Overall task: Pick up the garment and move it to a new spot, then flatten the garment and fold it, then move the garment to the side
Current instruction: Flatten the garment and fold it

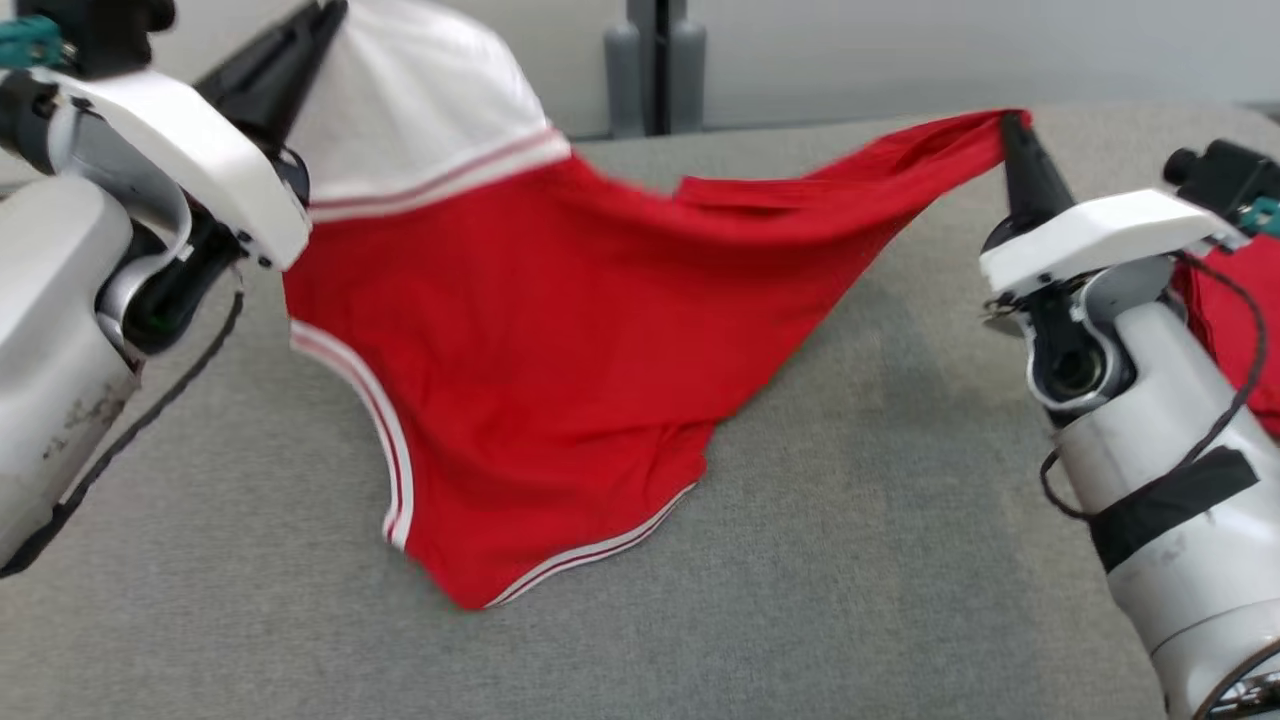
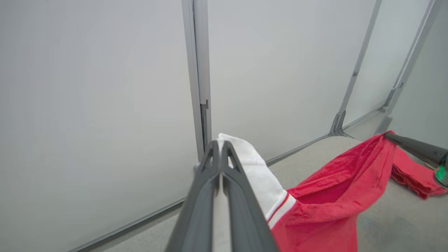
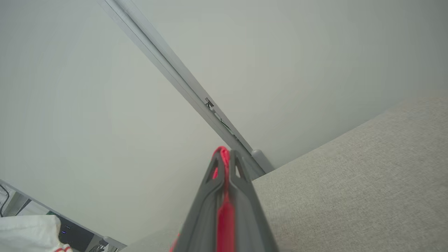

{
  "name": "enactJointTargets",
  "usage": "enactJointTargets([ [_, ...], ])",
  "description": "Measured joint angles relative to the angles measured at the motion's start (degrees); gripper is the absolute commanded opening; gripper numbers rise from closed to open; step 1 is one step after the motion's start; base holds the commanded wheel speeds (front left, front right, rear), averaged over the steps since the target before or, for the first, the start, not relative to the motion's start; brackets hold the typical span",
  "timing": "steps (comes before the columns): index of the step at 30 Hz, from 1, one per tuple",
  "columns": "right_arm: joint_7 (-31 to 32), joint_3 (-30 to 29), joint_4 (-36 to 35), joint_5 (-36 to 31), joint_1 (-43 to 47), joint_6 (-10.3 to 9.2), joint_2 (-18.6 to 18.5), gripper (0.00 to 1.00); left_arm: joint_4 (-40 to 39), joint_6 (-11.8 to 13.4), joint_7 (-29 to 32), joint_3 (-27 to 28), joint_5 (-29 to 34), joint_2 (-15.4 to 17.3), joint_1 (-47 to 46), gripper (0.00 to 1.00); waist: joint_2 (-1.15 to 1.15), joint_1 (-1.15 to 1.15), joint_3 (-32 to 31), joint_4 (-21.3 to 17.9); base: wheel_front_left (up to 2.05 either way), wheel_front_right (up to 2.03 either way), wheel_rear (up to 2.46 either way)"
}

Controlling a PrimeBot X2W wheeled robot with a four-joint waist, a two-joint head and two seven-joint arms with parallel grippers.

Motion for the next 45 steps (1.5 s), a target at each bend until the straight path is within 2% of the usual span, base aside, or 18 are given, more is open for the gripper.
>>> enactJointTargets([
  [5,0.19,-5.11,-0.38,3.08,-1.86,-0.01,-1.29,0.00,-1.12,3.19,-5.73,4.16,0.77,-0.48,-0.88,0.00,0.00,0.00,-5.46,2.13,0.00,0.00,0.00],
  [9,0.03,-8.65,0.09,4.52,-2.78,-0.01,-1.04,0.00,-3.81,5.38,-6.93,7.17,2.12,-0.30,-1.14,0.00,0.00,0.00,-8.83,3.12,0.00,0.00,0.00],
  [12,-1.05,-11.10,0.15,4.15,-4.03,-0.01,-0.54,0.00,-8.05,7.56,-7.13,11.74,4.24,0.13,-0.99,0.00,0.00,0.00,-11.73,3.89,0.00,0.00,0.00],
  [21,-4.12,-15.13,-8.71,-3.23,-3.10,0.00,2.55,0.00,-23.84,13.58,-7.35,28.84,11.83,-0.91,8.83,0.00,0.00,0.00,-16.14,4.79,0.00,0.00,0.00],
  [22,-4.05,-16.82,-11.01,-6.02,-1.65,0.00,3.11,0.00,-26.84,14.96,-7.36,31.36,13.71,-0.69,11.23,0.00,0.00,0.00,-16.23,4.67,0.00,0.00,0.00],
  [26,-0.60,-20.76,-17.27,-11.51,0.84,0.00,4.09,0.00,-31.21,16.86,-7.36,33.95,16.67,0.45,15.36,0.00,0.00,0.00,-15.83,4.45,0.00,0.00,0.00],
  [30,5.15,-25.21,-24.23,-16.22,3.45,0.00,4.68,0.00,-32.29,18.48,-7.34,33.44,21.48,3.56,16.64,0.00,0.00,0.00,-14.45,4.27,0.00,0.00,0.00],
  [36,10.56,-27.86,-26.65,-16.64,1.97,0.00,4.68,0.00,-28.87,16.42,-5.93,30.52,24.98,3.86,12.93,0.00,0.00,0.00,-9.86,4.16,0.00,0.00,0.00],
  [39,10.98,-27.29,-23.60,-16.90,-4.03,-0.01,4.64,0.00,-24.19,13.77,-4.85,29.17,26.64,3.19,7.33,0.00,0.00,0.00,-6.14,3.98,0.00,0.00,0.00],
  [42,9.01,-25.48,-19.16,-19.03,-11.15,-0.01,4.70,0.00,-17.77,10.95,-4.42,27.77,29.04,1.76,0.63,0.00,0.00,0.00,-1.94,3.65,0.00,0.00,0.00],
  [45,5.65,-23.82,-13.80,-19.83,-18.90,-0.01,4.68,0.00,-10.24,9.29,-4.97,27.05,31.97,0.04,-7.17,0.00,0.00,0.00,2.24,3.29,0.00,0.00,0.00],
])
